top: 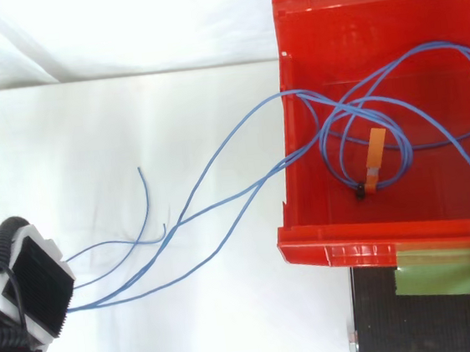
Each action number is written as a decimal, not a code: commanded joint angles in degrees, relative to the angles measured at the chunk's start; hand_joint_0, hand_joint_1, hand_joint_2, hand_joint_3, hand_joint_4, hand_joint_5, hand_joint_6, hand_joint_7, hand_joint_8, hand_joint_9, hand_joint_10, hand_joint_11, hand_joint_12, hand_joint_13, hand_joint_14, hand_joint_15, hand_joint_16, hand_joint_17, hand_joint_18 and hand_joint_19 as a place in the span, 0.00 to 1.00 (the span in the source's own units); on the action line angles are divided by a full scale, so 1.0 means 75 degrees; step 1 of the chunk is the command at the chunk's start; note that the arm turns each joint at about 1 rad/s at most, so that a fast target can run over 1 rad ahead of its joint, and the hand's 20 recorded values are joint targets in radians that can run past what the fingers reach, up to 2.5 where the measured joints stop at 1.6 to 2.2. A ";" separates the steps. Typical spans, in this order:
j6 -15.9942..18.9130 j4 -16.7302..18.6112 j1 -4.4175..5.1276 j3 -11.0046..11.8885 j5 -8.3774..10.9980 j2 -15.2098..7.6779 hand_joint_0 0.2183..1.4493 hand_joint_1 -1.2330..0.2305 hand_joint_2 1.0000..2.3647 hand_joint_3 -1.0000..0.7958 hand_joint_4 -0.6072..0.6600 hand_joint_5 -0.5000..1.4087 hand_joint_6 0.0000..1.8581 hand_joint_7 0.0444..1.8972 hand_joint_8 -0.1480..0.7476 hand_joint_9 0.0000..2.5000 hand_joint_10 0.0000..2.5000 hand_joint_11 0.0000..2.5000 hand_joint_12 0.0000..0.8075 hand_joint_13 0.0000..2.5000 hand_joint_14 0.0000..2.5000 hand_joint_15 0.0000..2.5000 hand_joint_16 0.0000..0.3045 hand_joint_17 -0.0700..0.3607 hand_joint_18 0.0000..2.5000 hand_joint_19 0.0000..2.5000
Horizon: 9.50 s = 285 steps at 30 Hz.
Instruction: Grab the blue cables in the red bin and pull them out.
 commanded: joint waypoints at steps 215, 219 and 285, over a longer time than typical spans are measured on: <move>0.0269 0.0082 0.0047 0.0399 0.0012 0.0006 0.37 0.17 0.00 0.00 0.66 0.70 0.51 0.21 0.47 0.45 0.01 0.47 0.46 0.50 0.42 0.47 0.18 0.44 0.44 0.60; 0.0527 0.0082 0.0047 0.0399 0.0000 0.0006 0.38 0.17 0.00 0.00 0.66 0.70 0.52 0.21 0.46 0.45 0.01 0.48 0.46 0.50 0.42 0.47 0.18 0.45 0.44 0.59; 0.0468 0.0340 0.0047 0.0399 0.0000 -0.0006 0.60 0.14 0.01 0.17 0.51 0.65 0.89 0.11 0.43 0.46 0.01 0.51 0.37 0.51 0.33 0.54 0.14 0.38 0.43 0.60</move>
